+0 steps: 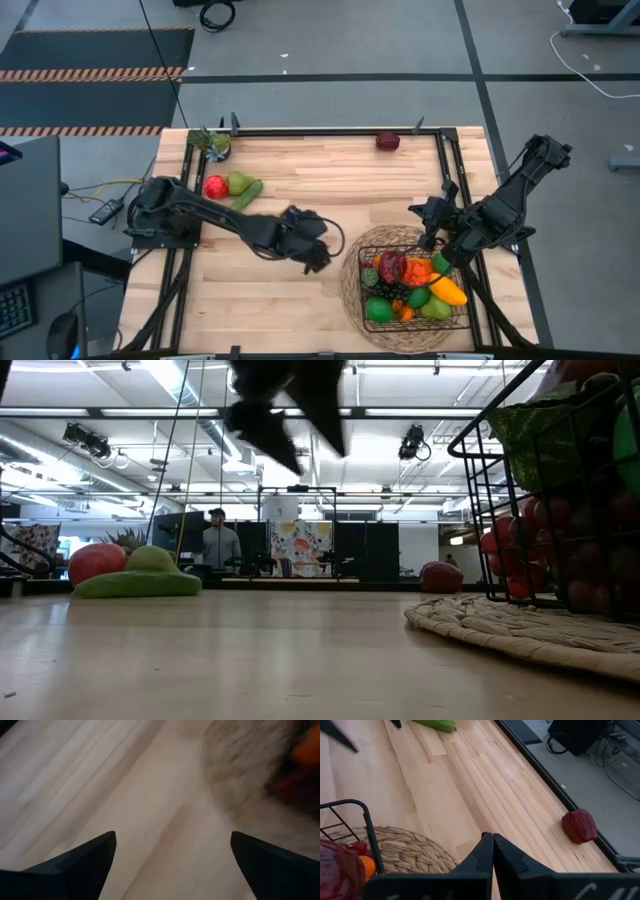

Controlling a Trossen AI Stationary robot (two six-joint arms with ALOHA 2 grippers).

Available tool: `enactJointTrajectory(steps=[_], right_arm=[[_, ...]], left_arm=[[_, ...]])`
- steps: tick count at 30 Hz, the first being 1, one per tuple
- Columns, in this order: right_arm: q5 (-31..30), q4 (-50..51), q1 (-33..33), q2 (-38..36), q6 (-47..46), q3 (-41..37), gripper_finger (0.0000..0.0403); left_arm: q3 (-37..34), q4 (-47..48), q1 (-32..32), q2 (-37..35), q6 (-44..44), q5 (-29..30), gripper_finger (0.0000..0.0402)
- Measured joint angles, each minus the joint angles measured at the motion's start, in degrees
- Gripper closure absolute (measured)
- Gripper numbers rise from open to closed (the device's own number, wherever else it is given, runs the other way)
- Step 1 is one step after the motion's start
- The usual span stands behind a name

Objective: Build produce basket
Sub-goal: Put the green cucumber into the black wire basket

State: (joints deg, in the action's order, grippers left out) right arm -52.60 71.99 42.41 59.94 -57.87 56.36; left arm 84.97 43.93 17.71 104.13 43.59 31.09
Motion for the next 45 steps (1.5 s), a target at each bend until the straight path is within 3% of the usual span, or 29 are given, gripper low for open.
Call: enactJointTrajectory(steps=[8,12,18,27,33,39,45], right_arm=[[0.13,0.01,-0.02,0.02,0.0,0.0,0.0386],[0.15,0.01,0.0,0.02,0.0,0.0,0.0386],[0.17,0.0,-0.02,0.02,0.0,0.0,0.0386],[0.2,0.01,-0.02,0.02,1.05,0.0,0.0386],[0.86,0.05,-0.02,0.02,1.47,0.0,0.0386],[1.38,-0.01,-0.02,0.06,2.12,0.0,0.0386],[3.14,-0.78,-0.02,0.1,0.35,-0.02,0.0386]], left_arm=[[-0.24,35.88,-2.81,-0.81,17.41,-1.61,0.0001],[-2.69,41.52,-3.98,-0.77,20.62,-2.37,0.0001],[-9.66,35.72,-8.38,-0.74,15.8,-9.91,0.0001],[-20.91,33.07,-17.15,-1.2,9.91,-10.62,0.0001],[-29.21,23.21,-24.34,-2.93,5.33,-16.36,0.0001],[-32.58,14.03,-27.4,-7.19,0.95,-17.31,0.0002],[-32.99,12.11,-30.54,-12.71,-3.55,-20.04,0.0002]])
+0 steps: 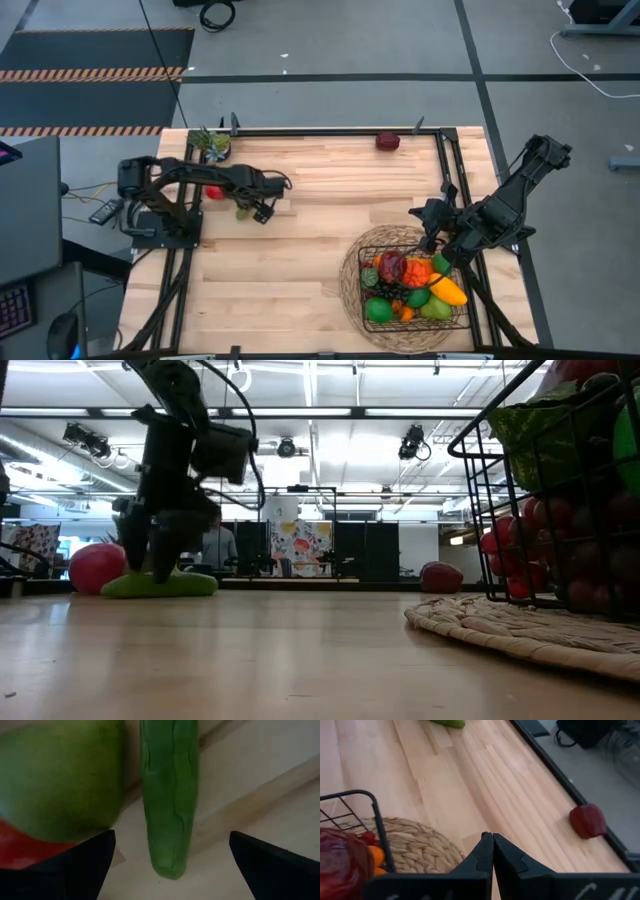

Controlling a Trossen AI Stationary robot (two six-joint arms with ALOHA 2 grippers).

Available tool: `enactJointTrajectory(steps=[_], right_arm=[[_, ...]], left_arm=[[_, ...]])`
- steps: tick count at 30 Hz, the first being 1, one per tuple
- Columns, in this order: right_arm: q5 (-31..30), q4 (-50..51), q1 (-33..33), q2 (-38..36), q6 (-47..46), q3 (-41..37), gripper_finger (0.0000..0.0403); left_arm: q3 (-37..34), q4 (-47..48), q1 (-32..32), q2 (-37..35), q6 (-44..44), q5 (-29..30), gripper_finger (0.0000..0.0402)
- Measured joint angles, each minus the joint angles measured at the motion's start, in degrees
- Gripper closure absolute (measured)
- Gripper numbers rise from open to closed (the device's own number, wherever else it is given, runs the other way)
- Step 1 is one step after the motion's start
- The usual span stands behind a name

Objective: Build produce basket
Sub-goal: Put the green cucumber into the black wire basket

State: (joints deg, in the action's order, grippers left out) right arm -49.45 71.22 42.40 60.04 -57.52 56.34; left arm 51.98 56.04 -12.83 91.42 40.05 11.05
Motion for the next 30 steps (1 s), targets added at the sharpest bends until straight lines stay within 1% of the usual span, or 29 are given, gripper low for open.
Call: enactJointTrajectory(steps=[3,6,10,13,18,20,25,30], right_arm=[[1.47,-0.65,0.02,0.57,-1.24,0.0,0.0386],[2.62,-1.65,0.04,1.88,-1.26,0.0,0.0386],[3.58,-2.52,0.06,4.03,-1.27,0.0,0.0386],[4.76,-2.75,0.06,5.48,-1.38,0.0,0.0386],[5.86,-3.57,0.06,7.18,-1.31,0.0,0.0386],[6.14,-3.65,0.06,7.63,-1.29,0.0,0.0386],[7.88,-3.93,0.08,7.99,-1.46,0.0,0.0386],[8.66,-4.11,0.17,7.99,-1.37,0.0,0.0386]], left_arm=[[-0.03,0.18,-1.81,-2.16,-0.28,-0.37,0.0002],[-0.01,-3.65,-2.95,-2.92,-1.27,-1.21,0.0002],[-0.01,-9.11,-3.57,-2.95,-4.54,-5.82,0.0002],[0.03,-8.56,-4.83,-2.95,-5.32,-5.3,0.0002],[0.03,-5.7,-7.84,-2.95,-7.51,-0.49,0.0002],[0.03,-5.78,-8.88,-2.95,-7.89,0.27,0.0002],[0.03,-8.88,-9.66,-2.95,-8.83,-2.43,0.0002],[-0.13,-8.98,-9.38,-2.95,-9.87,-4.61,0.0002]])
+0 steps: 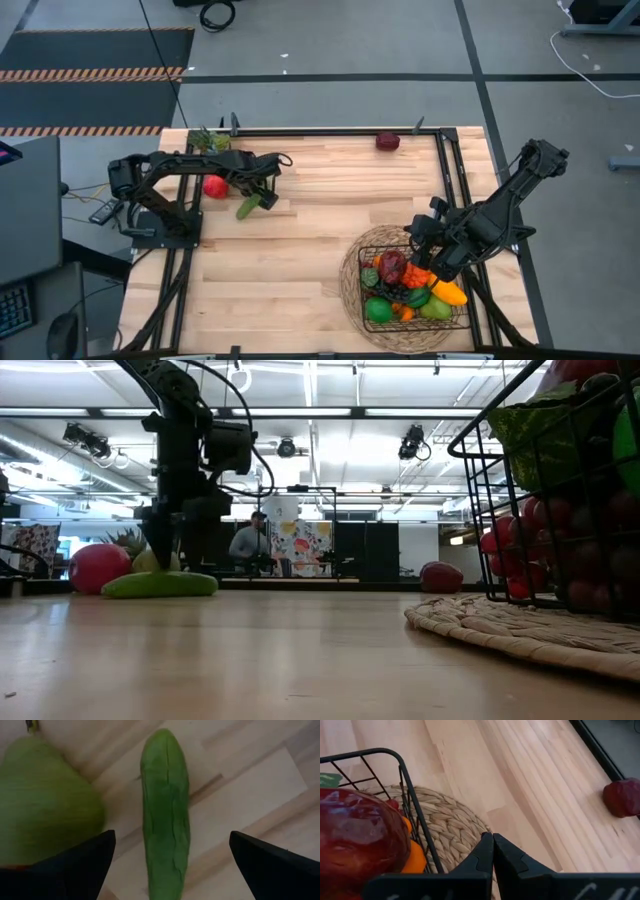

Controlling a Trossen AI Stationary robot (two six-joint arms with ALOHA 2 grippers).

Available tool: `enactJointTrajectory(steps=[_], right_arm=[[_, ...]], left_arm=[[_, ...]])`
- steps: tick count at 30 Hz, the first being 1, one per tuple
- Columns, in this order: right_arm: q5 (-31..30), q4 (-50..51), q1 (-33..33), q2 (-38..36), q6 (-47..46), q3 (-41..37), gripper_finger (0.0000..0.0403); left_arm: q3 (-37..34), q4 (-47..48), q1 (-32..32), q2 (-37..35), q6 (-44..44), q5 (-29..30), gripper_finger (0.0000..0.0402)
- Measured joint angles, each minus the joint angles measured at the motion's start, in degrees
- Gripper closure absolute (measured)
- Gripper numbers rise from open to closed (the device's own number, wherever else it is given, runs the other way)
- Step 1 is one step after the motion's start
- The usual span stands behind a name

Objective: Build produce basket
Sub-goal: Put the green cucumber into the black wire basket

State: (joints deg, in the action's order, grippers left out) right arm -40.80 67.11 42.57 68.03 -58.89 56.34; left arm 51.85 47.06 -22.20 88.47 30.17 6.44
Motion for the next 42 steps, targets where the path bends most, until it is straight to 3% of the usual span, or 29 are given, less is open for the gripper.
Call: enactJointTrajectory(steps=[11,33,37,42], right_arm=[[-0.18,0.0,0.02,-0.02,2.57,0.0,0.0386],[-1.42,-0.68,0.02,-0.04,5.11,0.0,0.0386],[-1.74,-0.71,0.02,-0.04,5.71,0.0,0.0386],[-2.75,-1.83,0.02,-0.04,7.77,0.0,0.0386]], left_arm=[[-12.95,-14.6,0.71,-0.5,-3.28,-1.41,0.0002],[-12.06,-15.53,2.46,-0.17,2.36,0.97,0.0002],[-12.06,-15.96,4.08,-0.13,2.41,1.1,0.0025],[-12.04,-16.83,5.56,-0.13,2.71,1.2,0.009]])
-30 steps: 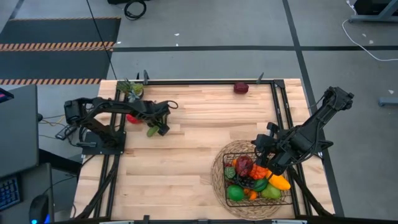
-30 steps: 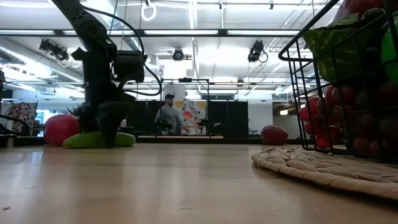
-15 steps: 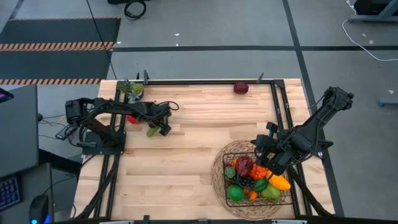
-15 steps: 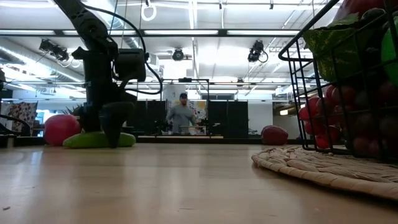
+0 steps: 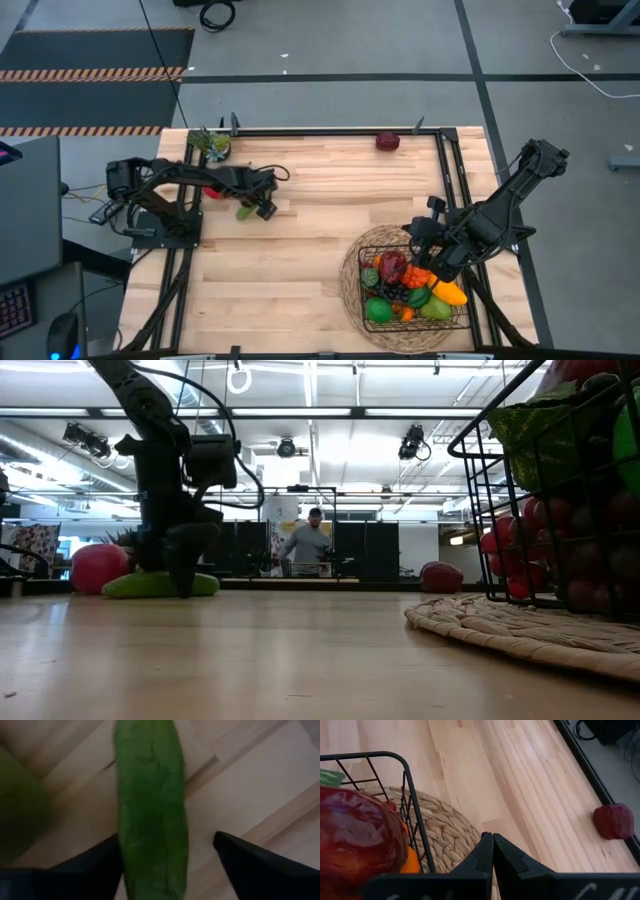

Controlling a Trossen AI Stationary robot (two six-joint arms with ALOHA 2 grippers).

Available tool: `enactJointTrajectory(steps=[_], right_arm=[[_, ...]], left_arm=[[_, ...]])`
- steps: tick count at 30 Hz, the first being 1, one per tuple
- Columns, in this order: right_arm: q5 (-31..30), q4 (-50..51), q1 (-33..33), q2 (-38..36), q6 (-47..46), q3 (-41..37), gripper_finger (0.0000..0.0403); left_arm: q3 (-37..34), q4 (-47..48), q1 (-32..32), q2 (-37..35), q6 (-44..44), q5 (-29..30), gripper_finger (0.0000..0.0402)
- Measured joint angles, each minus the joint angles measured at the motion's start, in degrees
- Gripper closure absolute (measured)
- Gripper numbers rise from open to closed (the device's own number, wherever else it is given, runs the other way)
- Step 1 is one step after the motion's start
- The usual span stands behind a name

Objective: Build produce basket
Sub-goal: Put the green cucumber into the black wire basket

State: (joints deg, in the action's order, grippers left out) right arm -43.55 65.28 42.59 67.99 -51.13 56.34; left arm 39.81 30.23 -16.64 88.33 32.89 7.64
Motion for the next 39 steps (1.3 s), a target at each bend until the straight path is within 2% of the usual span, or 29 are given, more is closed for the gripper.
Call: enactJointTrajectory(steps=[9,13,18,21,25,30,33,39], right_arm=[[-0.44,-0.16,0.0,0.0,0.78,0.0,0.0386],[-0.46,-0.16,0.0,0.0,1.61,0.0,0.0386],[-0.48,-0.18,0.0,0.0,1.83,0.0,0.0386],[-0.79,-0.16,0.0,0.0,2.14,0.0,0.0386],[-3.88,-0.11,0.06,0.0,3.16,0.7,0.0386],[-7.43,-0.72,1.73,-0.06,3.35,4.89,0.0386],[-11.14,-1.76,3.52,-0.07,3.84,6.0,0.0386],[-24.4,-11.05,5.11,0.0,9.88,5.44,0.0386]], left_arm=[[0.21,-1.52,2.9,0.0,0.11,-0.09,0.0266],[3.39,-2.79,5.11,0.38,1.15,-1.94,0.027],[9.39,-4.21,9.17,0.2,0.68,-1.54,0.0269],[14.13,-4.52,12.06,0.17,-0.86,-1.26,0.0247],[20.46,-6.14,16.09,0.16,-4.42,-1.14,0.0235],[26.32,-10.14,20.56,0.13,-8.63,2.32,0.0253],[28.08,-12.82,22.72,0.09,-11.61,4.41,0.0262],[28.13,-23.98,26.5,0.39,-18.77,5.33,0.025]])
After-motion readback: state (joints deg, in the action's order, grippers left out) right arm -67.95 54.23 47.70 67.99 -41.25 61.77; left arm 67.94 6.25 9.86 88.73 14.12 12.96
